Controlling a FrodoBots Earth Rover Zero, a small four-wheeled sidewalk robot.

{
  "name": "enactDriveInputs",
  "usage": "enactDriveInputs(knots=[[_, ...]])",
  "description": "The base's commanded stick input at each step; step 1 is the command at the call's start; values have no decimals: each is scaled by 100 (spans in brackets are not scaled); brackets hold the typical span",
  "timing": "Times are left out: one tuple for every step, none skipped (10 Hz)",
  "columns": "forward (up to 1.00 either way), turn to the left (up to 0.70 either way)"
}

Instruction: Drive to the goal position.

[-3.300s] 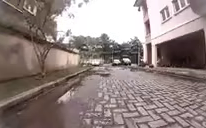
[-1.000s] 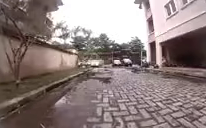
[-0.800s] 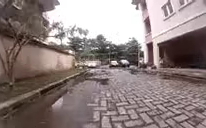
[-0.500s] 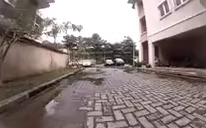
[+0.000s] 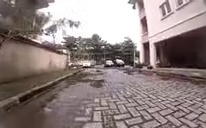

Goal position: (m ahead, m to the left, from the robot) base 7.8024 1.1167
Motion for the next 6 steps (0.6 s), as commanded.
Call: enactDriveInputs(knots=[[50, 0], [50, 0], [50, 0], [50, 0], [50, 0], [50, 0]])
